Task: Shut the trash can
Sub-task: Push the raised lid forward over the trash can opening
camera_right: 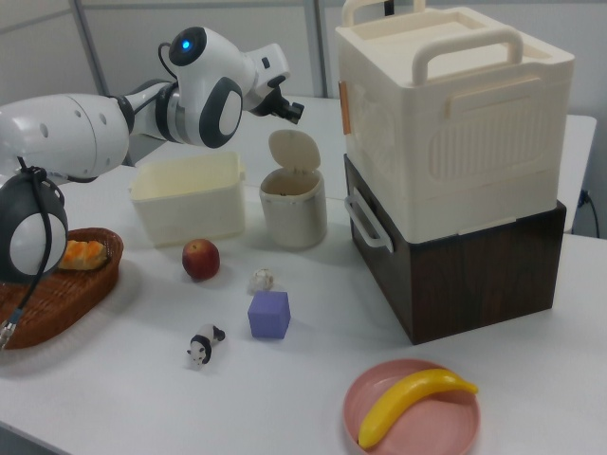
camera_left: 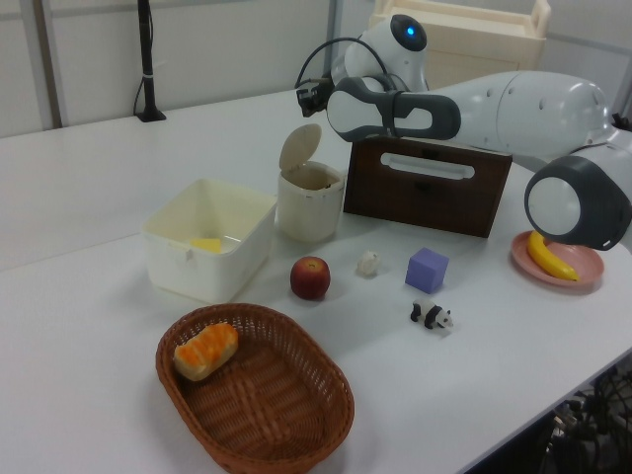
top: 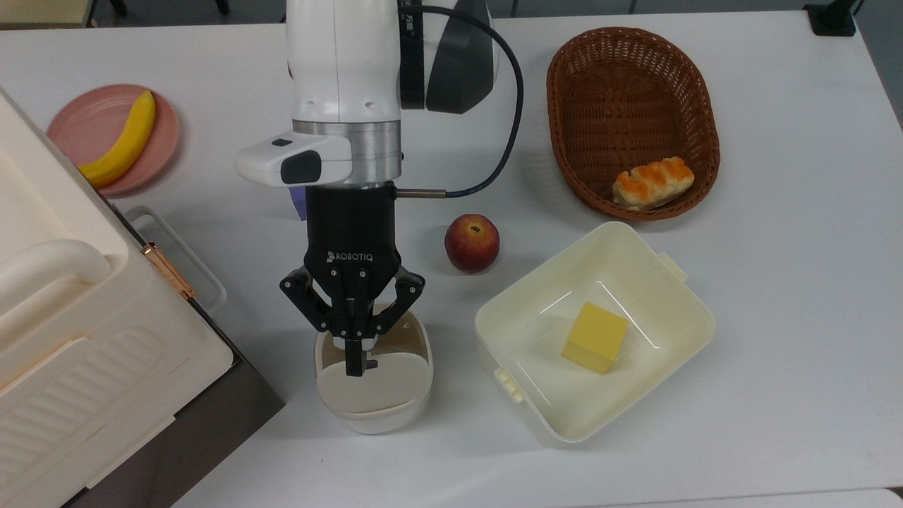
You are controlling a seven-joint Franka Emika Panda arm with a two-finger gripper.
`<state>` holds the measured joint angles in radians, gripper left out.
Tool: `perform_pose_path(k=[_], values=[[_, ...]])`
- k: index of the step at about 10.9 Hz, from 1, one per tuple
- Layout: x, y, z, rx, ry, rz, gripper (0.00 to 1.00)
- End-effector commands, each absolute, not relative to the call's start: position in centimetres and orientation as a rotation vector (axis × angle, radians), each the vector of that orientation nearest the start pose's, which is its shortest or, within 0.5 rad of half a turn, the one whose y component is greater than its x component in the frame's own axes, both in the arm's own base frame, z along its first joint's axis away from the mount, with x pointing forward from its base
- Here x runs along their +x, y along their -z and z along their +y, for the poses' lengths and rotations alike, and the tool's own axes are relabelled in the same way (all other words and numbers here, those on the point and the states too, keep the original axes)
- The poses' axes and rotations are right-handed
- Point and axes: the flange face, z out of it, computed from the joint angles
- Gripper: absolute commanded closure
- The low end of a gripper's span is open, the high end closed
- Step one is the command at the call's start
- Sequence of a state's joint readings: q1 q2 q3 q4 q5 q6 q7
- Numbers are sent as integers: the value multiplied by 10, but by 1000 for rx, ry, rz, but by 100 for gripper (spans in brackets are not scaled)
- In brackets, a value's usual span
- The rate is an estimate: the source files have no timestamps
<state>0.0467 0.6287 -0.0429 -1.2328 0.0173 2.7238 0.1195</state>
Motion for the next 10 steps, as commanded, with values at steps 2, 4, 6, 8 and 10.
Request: perform_pose_path(k=[2,4,6,8,10], values=[[788,-504,18,-2823,1334,105,100],[787,-501,18,-2831,1327,95,100],[787,-500,17,-2833,1325,95,100],[786,-494,17,-2845,1309,79,100],[786,-490,16,-2853,1297,74,100]])
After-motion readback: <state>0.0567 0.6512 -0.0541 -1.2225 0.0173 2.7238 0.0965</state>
